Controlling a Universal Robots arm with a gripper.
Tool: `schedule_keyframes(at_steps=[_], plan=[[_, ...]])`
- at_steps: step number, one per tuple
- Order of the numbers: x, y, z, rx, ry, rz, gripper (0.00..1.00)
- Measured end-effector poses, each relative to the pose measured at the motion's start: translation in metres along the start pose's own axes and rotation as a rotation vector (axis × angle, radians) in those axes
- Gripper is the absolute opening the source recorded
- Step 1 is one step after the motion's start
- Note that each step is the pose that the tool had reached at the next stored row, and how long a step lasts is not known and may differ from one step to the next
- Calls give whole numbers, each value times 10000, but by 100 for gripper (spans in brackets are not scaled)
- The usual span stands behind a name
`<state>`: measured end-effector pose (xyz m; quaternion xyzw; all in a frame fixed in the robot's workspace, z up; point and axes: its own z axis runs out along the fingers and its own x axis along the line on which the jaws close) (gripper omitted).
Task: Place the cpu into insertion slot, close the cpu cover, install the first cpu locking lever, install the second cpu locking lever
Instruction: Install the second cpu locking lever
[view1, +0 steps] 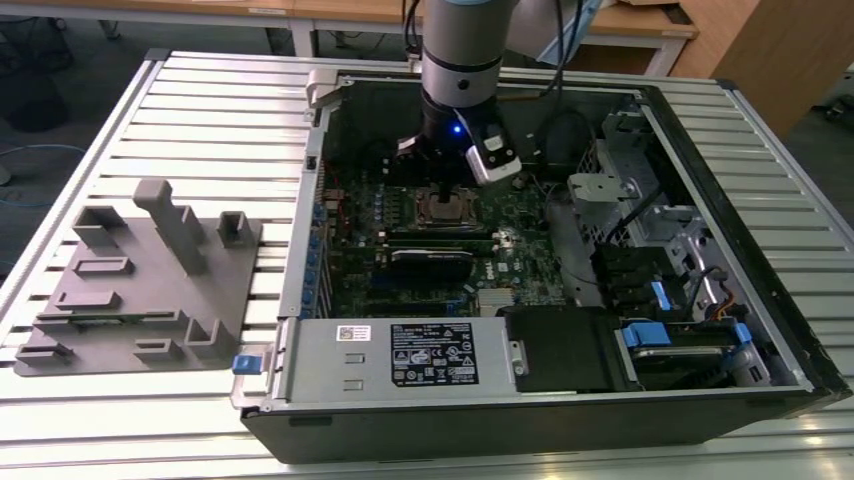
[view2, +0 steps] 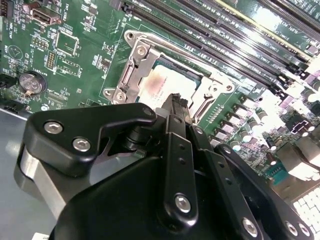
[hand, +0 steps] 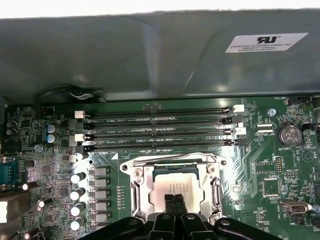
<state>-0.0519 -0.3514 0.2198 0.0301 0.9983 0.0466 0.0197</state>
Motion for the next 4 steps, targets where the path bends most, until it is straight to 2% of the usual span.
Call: schedule_keyframes(at_steps=[4], plan=[[-1, 0, 0, 0, 2, 0, 10]])
